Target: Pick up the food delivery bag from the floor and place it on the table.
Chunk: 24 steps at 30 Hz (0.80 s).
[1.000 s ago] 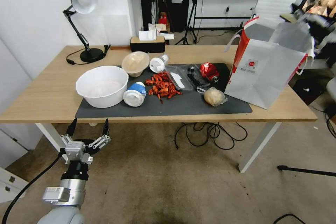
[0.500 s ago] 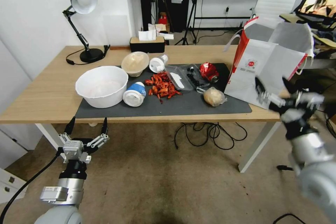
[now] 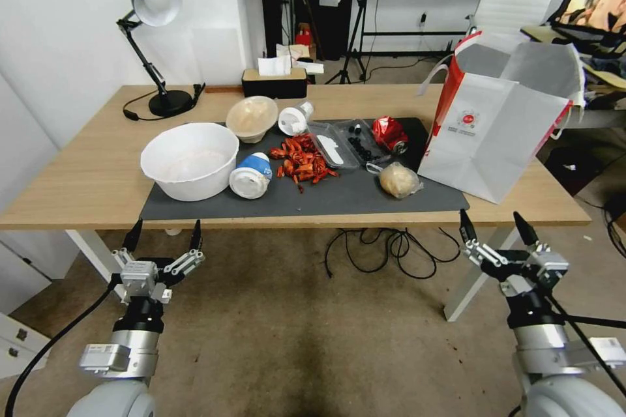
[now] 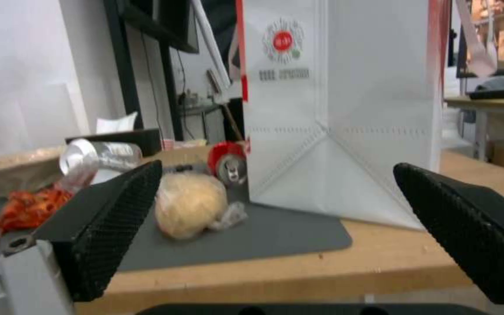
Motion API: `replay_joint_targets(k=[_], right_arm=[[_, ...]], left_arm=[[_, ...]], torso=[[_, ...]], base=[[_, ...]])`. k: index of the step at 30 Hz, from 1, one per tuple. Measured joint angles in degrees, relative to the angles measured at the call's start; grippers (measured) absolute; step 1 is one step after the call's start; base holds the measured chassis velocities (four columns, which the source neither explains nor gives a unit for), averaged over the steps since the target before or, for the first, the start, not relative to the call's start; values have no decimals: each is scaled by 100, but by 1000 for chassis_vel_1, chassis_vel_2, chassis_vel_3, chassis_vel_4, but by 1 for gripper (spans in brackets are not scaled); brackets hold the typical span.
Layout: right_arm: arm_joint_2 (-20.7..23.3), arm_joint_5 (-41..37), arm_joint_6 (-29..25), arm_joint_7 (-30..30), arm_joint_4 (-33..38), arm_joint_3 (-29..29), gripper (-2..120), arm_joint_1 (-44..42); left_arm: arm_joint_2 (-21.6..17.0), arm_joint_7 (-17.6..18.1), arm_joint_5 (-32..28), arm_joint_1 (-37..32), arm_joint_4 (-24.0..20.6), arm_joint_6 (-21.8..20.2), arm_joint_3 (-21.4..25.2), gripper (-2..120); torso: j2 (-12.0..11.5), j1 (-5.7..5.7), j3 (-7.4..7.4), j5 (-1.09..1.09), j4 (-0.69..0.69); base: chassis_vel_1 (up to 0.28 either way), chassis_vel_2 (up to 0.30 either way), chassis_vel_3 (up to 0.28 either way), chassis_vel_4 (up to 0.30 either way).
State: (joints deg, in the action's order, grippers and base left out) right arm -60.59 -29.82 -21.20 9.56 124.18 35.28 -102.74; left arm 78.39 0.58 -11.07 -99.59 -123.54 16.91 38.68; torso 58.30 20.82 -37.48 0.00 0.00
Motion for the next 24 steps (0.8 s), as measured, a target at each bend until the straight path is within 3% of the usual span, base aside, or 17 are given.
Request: replay_joint_targets(k=[24], right_arm=[[72, -349, 225, -247, -443, -222, 100, 102]], left_arm=[[7, 146, 131, -130, 141, -232, 32, 100]], torso=[[-1, 1, 0, 0, 0]], base=[[0, 0, 0, 0]])
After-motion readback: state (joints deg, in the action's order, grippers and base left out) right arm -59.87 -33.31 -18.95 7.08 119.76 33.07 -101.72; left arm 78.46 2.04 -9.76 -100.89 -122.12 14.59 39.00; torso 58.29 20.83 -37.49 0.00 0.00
